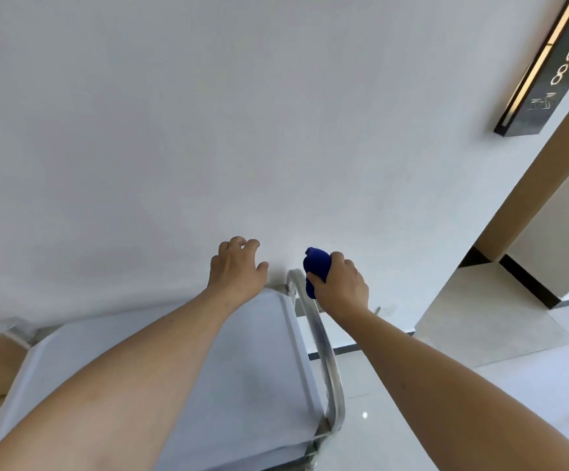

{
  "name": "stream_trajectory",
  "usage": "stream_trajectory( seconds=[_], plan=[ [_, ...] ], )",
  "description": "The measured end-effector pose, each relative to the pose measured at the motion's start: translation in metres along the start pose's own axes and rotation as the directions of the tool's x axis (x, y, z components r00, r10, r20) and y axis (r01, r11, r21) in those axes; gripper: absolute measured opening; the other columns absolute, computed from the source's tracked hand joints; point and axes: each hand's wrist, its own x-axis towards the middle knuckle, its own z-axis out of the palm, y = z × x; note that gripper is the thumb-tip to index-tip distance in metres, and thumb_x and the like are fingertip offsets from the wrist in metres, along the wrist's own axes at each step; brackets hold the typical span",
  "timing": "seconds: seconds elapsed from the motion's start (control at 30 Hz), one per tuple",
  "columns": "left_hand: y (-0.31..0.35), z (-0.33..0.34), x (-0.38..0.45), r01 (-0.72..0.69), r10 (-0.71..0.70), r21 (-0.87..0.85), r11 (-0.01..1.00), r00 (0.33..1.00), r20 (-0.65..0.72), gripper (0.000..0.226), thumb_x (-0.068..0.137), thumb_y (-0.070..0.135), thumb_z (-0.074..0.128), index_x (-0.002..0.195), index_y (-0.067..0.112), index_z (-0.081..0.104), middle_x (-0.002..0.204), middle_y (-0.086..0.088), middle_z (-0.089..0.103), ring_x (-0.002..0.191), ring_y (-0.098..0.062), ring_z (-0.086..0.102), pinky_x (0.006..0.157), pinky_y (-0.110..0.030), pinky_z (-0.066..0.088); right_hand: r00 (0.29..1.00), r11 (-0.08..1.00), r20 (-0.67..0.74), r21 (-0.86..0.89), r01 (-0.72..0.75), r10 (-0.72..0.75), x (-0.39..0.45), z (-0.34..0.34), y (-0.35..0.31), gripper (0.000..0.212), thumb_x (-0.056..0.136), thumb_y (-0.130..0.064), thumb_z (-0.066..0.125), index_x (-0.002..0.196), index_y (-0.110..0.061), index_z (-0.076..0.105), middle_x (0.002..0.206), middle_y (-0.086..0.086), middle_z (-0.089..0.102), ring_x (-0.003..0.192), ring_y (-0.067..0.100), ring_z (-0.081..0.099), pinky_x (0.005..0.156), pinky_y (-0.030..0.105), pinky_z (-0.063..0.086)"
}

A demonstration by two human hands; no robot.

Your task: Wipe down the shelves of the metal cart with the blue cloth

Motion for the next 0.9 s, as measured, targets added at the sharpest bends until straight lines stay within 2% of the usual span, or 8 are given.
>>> stream_trajectory(
  seconds=[0.07,0.17,0.23,0.3,0.57,0.7,0.77,0.9],
  plan=[
    [-0.002,0.017,0.002,0.024,-0.024,0.003,1.0,0.999,0.021,0.046,0.095,0.039,0.05,0.136,0.019,0.047,0.142,-0.005,0.041,0.131,-0.026,0.034,0.099,-0.041,0.038,0.996,0.992,0.073,-0.116,0.049,-0.041,0.0,0.029,0.013,0.05,0.09,-0.058,0.056,0.117,-0.018,0.044,0.11,0.003,0.055,0.1,0.03,0.055,0.078,0.04,0.041],
    [-0.006,0.044,-0.002,0.043,-0.044,0.013,0.999,0.997,0.071,0.046,0.094,0.039,0.05,0.136,0.019,0.047,0.14,-0.005,0.043,0.13,-0.026,0.035,0.1,-0.04,0.039,0.949,0.971,0.315,-0.231,0.056,0.02,-0.013,0.081,0.038,0.068,0.087,-0.074,0.043,0.133,-0.023,0.039,0.129,0.008,0.047,0.11,0.032,0.05,0.081,0.043,0.041],
    [-0.011,0.06,-0.008,0.051,-0.055,0.039,0.998,0.992,0.113,0.047,0.094,0.038,0.05,0.137,0.019,0.047,0.139,-0.005,0.043,0.13,-0.026,0.036,0.101,-0.04,0.039,0.93,0.965,0.364,-0.255,0.055,0.043,-0.023,0.11,0.052,0.075,0.092,-0.069,0.041,0.15,-0.029,0.016,0.15,0.015,0.025,0.113,0.036,0.048,0.083,0.044,0.045],
    [-0.018,0.074,-0.013,0.063,-0.071,0.058,0.996,0.986,0.15,0.047,0.094,0.038,0.05,0.137,0.019,0.046,0.139,-0.005,0.043,0.13,-0.026,0.036,0.101,-0.041,0.039,0.947,0.961,0.322,-0.266,0.07,0.02,-0.025,0.125,0.061,0.077,0.097,-0.058,0.045,0.154,-0.031,0.0,0.156,0.017,0.012,0.112,0.036,0.048,0.083,0.044,0.048],
    [-0.027,0.086,-0.023,0.105,-0.114,0.06,0.993,0.976,0.185,0.047,0.094,0.037,0.051,0.137,0.019,0.047,0.138,-0.005,0.044,0.13,-0.026,0.035,0.1,-0.041,0.039,0.955,0.972,0.296,-0.222,0.071,-0.002,-0.015,0.126,0.065,0.072,0.099,-0.035,0.051,0.152,-0.037,0.003,0.144,0.016,0.024,0.095,0.03,0.046,0.071,0.039,0.041],
    [-0.024,0.073,-0.019,0.077,-0.086,0.064,0.995,0.984,0.155,0.046,0.094,0.036,0.051,0.135,0.018,0.048,0.139,-0.006,0.044,0.13,-0.026,0.036,0.1,-0.041,0.039,0.944,0.97,0.33,-0.235,0.068,0.014,-0.018,0.119,0.058,0.077,0.097,-0.034,0.054,0.154,-0.035,0.003,0.149,0.018,0.02,0.107,0.035,0.049,0.079,0.041,0.046],
    [-0.023,0.063,-0.019,0.064,-0.073,0.065,0.996,0.987,0.143,0.046,0.094,0.036,0.052,0.136,0.018,0.048,0.139,-0.006,0.043,0.13,-0.027,0.036,0.101,-0.041,0.039,0.936,0.968,0.349,-0.247,0.044,0.047,-0.02,0.111,0.052,0.074,0.096,-0.036,0.054,0.154,-0.034,0.007,0.148,0.018,0.023,0.11,0.036,0.05,0.084,0.043,0.047],
    [-0.022,0.042,-0.019,0.015,-0.019,0.049,0.999,0.996,0.087,0.047,0.093,0.036,0.052,0.137,0.018,0.047,0.139,-0.006,0.043,0.13,-0.027,0.036,0.101,-0.041,0.038,0.952,0.967,0.304,-0.252,0.041,0.039,-0.022,0.096,0.031,0.057,0.094,-0.032,0.053,0.145,-0.028,0.027,0.13,0.013,0.04,0.1,0.032,0.048,0.076,0.04,0.042]
  ],
)
